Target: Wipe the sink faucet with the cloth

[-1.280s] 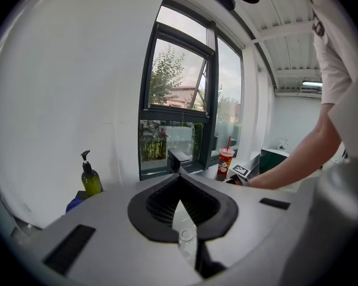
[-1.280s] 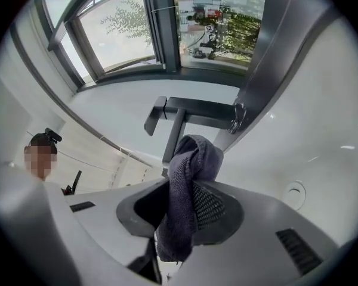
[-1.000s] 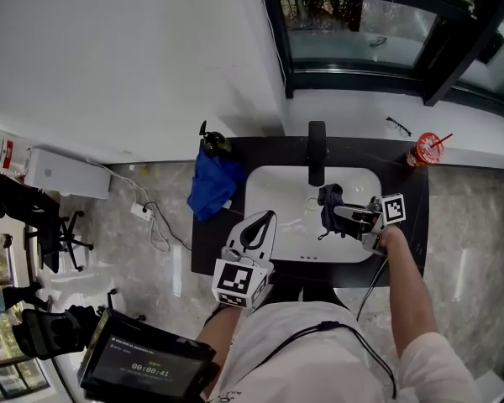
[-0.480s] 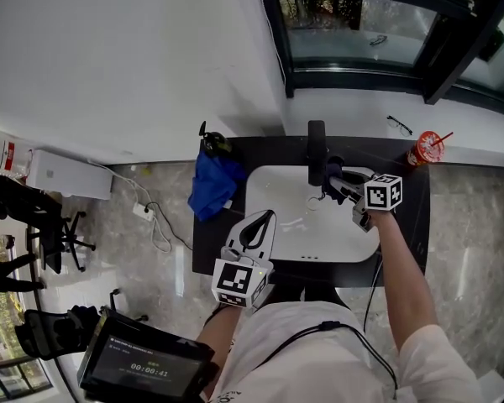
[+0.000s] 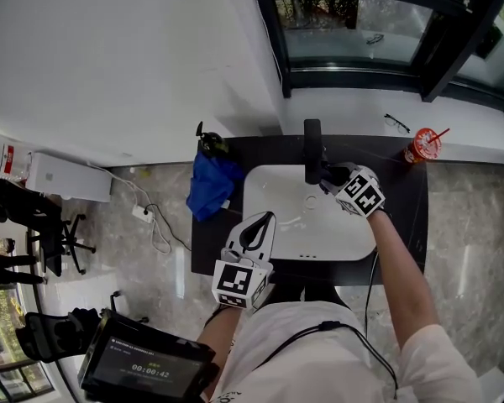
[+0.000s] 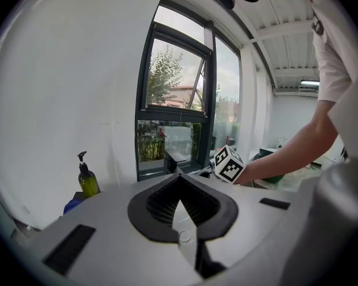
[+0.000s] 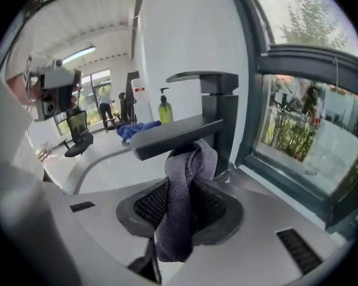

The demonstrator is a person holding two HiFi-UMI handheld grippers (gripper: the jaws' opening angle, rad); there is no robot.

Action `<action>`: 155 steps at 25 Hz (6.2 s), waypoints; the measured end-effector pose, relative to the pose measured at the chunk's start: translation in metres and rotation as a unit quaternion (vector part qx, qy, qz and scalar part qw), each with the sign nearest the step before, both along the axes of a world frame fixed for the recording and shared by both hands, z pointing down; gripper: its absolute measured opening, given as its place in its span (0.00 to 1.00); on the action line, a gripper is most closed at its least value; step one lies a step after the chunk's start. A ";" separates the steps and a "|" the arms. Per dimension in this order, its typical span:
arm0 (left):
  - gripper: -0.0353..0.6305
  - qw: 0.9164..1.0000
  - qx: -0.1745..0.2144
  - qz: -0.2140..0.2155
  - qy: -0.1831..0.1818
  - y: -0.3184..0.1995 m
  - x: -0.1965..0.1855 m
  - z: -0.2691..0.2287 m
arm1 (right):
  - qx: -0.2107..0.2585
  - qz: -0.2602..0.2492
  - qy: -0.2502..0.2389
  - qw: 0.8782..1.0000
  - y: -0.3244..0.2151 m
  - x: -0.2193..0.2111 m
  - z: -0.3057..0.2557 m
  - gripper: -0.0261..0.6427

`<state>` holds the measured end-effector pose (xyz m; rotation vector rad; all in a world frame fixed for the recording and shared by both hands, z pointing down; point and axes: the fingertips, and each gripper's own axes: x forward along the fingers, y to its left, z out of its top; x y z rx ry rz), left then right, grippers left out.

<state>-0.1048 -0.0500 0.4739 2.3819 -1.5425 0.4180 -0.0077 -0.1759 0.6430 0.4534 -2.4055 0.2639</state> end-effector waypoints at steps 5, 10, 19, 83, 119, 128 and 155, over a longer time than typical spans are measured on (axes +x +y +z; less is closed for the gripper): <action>0.04 1.000 0.002 0.005 0.004 0.000 0.003 -0.002 | 0.037 -0.069 0.051 0.996 0.020 -0.005 -0.001 0.20; 0.04 1.000 0.003 0.006 0.004 0.003 0.002 0.000 | 0.034 -0.105 0.069 0.991 0.049 0.004 0.011 0.20; 0.04 1.000 0.010 0.005 0.010 0.004 -0.001 -0.002 | 0.030 -0.149 0.110 0.982 0.084 0.034 0.025 0.20; 0.04 1.000 0.023 -0.013 0.004 0.030 -0.007 -0.016 | 0.262 -0.166 0.199 0.930 0.003 0.008 -0.030 0.20; 0.04 1.000 0.021 -0.008 0.010 0.023 -0.010 -0.012 | 0.233 -0.157 0.248 0.927 -0.012 0.032 -0.008 0.20; 0.04 1.000 0.019 -0.013 0.005 0.021 -0.015 -0.011 | 0.242 -0.157 0.220 0.932 -0.030 0.002 -0.026 0.20; 0.04 1.000 0.025 0.008 0.009 0.032 0.000 -0.013 | 0.263 -0.188 0.178 0.929 0.050 0.002 -0.034 0.20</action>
